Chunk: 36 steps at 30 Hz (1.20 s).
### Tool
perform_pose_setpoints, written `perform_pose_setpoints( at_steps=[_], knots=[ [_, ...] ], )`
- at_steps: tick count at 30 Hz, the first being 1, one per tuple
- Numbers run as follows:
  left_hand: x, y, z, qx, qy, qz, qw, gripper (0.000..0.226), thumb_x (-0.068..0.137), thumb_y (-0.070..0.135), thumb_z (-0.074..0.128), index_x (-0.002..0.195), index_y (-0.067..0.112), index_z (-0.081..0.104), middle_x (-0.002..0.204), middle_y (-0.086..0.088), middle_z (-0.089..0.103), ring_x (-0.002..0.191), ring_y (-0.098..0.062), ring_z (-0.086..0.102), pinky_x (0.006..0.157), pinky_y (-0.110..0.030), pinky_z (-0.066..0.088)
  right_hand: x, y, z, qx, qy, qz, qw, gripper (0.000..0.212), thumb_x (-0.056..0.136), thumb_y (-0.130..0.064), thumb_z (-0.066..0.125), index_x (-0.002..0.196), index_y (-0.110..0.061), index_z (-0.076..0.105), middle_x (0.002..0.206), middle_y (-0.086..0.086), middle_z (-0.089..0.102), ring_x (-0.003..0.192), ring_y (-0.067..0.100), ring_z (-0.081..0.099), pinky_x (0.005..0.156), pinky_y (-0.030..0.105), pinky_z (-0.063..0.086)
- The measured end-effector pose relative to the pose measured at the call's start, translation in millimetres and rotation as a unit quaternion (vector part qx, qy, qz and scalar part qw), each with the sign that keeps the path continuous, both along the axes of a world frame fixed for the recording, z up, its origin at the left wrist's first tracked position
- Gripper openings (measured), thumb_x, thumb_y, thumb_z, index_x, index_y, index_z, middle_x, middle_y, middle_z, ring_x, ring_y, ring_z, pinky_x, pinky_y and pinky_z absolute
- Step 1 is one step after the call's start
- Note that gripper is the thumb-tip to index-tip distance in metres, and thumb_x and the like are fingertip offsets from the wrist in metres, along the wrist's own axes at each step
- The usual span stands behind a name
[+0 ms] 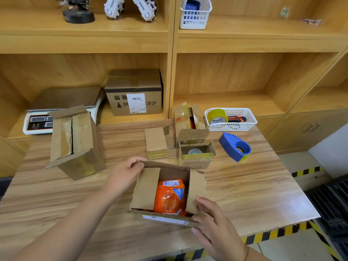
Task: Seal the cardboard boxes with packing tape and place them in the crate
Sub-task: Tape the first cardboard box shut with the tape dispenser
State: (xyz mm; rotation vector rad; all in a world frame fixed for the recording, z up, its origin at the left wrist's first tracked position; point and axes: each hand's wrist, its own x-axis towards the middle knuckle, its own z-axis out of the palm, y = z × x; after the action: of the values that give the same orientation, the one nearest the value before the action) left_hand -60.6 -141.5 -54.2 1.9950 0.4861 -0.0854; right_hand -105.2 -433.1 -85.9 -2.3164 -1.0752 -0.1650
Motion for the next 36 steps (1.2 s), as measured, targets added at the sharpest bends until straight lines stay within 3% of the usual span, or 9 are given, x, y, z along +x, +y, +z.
perform_pose_setpoints(
  at_steps=[2, 5, 10, 17, 20, 23, 28, 32, 36],
  knots=[
    [1, 6, -1, 0.096, -0.028, -0.01, 0.995, 0.011, 0.089, 0.028, 0.061, 0.094, 0.037, 0.064, 0.09, 0.008, 0.063, 0.092, -0.015, 0.057, 0.079, -0.03, 0.043, 0, 5, 6, 0.01, 0.021, -0.006, 1.0, 0.029, 0.076, -0.023, 0.073, 0.097, -0.02, 0.053, 0.133, 0.002, 0.042, 0.112, 0.009, 0.058, 0.08, 0.016, 0.053],
    [6, 4, 2, 0.199, -0.076, -0.057, 0.975, 0.032, 0.083, 0.035, 0.067, 0.114, 0.037, 0.062, 0.105, 0.012, 0.05, 0.109, -0.011, 0.037, 0.09, -0.028, 0.031, 1, 4, 7, 0.007, 0.015, 0.0, 1.0, 0.035, 0.064, -0.015, 0.085, 0.087, -0.016, 0.059, 0.128, 0.001, 0.045, 0.106, 0.007, 0.061, 0.075, 0.011, 0.052],
    [30, -7, 8, 0.351, -0.119, -0.141, 0.918, 0.018, 0.088, 0.035, 0.06, 0.103, 0.03, 0.069, 0.105, 0.011, 0.066, 0.108, -0.015, 0.046, 0.088, -0.03, 0.032, 0, 3, 9, -0.059, -0.022, 0.02, 0.998, 0.04, 0.064, -0.028, 0.076, 0.089, -0.024, 0.044, 0.122, -0.003, 0.045, 0.092, 0.01, 0.063, 0.056, 0.014, 0.05],
    [50, -7, 8, 0.367, -0.088, -0.165, 0.911, 0.019, 0.092, 0.03, 0.054, 0.103, 0.022, 0.067, 0.103, 0.003, 0.068, 0.103, -0.019, 0.052, 0.087, -0.03, 0.038, -1, 6, -2, -0.015, 0.028, -0.051, 0.998, 0.021, 0.074, -0.028, 0.065, 0.092, -0.017, 0.062, 0.118, -0.004, 0.052, 0.099, 0.002, 0.056, 0.071, 0.013, 0.05],
    [39, -7, 12, 0.314, -0.075, -0.181, 0.929, 0.013, 0.09, 0.032, 0.056, 0.09, 0.026, 0.068, 0.096, 0.008, 0.068, 0.097, -0.014, 0.055, 0.08, -0.029, 0.043, 4, 10, -4, 0.043, 0.108, -0.131, 0.985, 0.033, 0.075, -0.022, 0.064, 0.107, -0.014, 0.06, 0.126, -0.018, 0.041, 0.11, -0.011, 0.045, 0.084, 0.005, 0.041],
    [21, -8, 12, 0.208, -0.025, -0.207, 0.956, 0.025, 0.091, 0.046, 0.052, 0.088, 0.028, 0.07, 0.09, 0.01, 0.07, 0.084, -0.012, 0.062, 0.075, -0.035, 0.049, 7, 15, -4, 0.097, 0.138, -0.181, 0.969, 0.049, 0.074, -0.013, 0.073, 0.114, -0.027, 0.047, 0.134, -0.025, 0.027, 0.116, -0.021, 0.033, 0.084, -0.005, 0.031],
    [-1, -6, -8, 0.241, -0.055, -0.26, 0.933, 0.031, 0.092, 0.045, 0.052, 0.075, 0.024, 0.067, 0.107, 0.015, 0.065, 0.1, -0.007, 0.056, 0.083, -0.024, 0.043, 4, 22, -6, 0.098, 0.136, -0.201, 0.965, 0.066, 0.073, -0.01, 0.076, 0.12, -0.034, 0.037, 0.138, -0.026, 0.016, 0.122, -0.021, 0.027, 0.085, -0.003, 0.035],
    [-6, -11, -24, 0.325, -0.101, -0.273, 0.9, 0.027, 0.088, 0.045, 0.057, 0.103, 0.024, 0.064, 0.118, 0.012, 0.054, 0.118, -0.01, 0.044, 0.09, -0.018, 0.026, 9, 22, -10, 0.074, 0.135, -0.214, 0.965, 0.073, 0.075, -0.011, 0.075, 0.118, -0.048, 0.03, 0.135, -0.035, 0.006, 0.13, -0.017, 0.009, 0.098, -0.001, 0.018],
    [-8, -20, -41, 0.415, -0.058, -0.301, 0.857, 0.067, 0.093, 0.056, 0.035, 0.15, 0.025, 0.018, 0.157, 0.004, 0.014, 0.144, -0.013, 0.008, 0.115, -0.032, 0.0, 12, 18, -17, 0.045, 0.174, -0.218, 0.959, 0.074, 0.085, -0.018, 0.066, 0.138, -0.04, 0.02, 0.137, -0.035, -0.001, 0.133, -0.016, -0.001, 0.102, 0.003, 0.013]
  ],
)
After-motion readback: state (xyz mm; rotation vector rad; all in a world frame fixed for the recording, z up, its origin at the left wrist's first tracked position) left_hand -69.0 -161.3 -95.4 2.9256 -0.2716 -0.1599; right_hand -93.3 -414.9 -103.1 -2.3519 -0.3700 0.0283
